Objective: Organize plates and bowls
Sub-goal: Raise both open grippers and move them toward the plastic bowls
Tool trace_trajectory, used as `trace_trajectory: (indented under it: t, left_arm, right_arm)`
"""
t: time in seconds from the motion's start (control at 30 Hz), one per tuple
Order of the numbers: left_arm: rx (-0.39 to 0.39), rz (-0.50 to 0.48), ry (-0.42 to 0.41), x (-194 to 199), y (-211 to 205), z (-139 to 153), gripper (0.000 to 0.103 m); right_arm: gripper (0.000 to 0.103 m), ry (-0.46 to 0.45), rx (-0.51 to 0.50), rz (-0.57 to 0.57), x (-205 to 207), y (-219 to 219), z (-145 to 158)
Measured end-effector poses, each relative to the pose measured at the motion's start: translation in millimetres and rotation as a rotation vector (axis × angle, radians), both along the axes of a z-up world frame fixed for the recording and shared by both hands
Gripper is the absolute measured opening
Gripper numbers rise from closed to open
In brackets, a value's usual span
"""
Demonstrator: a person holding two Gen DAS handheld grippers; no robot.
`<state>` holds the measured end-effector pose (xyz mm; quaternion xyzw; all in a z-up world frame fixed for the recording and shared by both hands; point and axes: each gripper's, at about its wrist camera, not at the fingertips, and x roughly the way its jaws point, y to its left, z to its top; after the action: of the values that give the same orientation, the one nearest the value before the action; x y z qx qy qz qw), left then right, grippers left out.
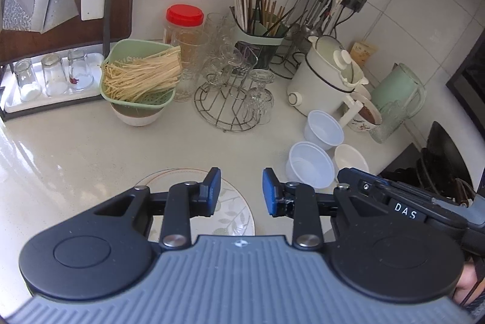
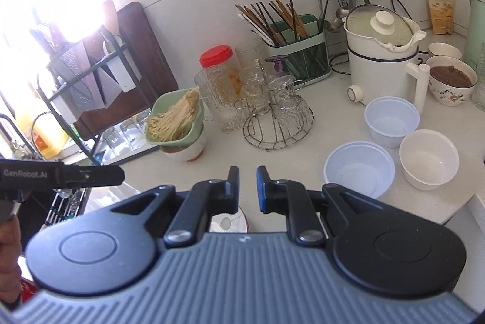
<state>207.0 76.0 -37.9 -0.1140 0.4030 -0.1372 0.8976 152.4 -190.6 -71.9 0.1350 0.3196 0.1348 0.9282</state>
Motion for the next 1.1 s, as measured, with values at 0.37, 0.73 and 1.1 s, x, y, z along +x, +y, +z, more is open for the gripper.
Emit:
trace_trajectory:
  t: [0.37, 0.73, 1.1]
  left_arm:
    - [0.000, -0.052, 0.020, 12, 5, -11, 0.035]
    - [0.039, -0.118, 0.025, 54, -53, -28, 0.035]
    - [-0.028, -0.127, 0.138, 112, -106, -68, 0.035]
  right_arm:
    - [0.016, 0.023, -0.029, -0.073, -11, 6, -9]
    - [0.016, 0.033, -0.081, -0.143, 3, -35, -45]
    - [0.017, 0.078, -0.070, -0.157, 25, -82, -72]
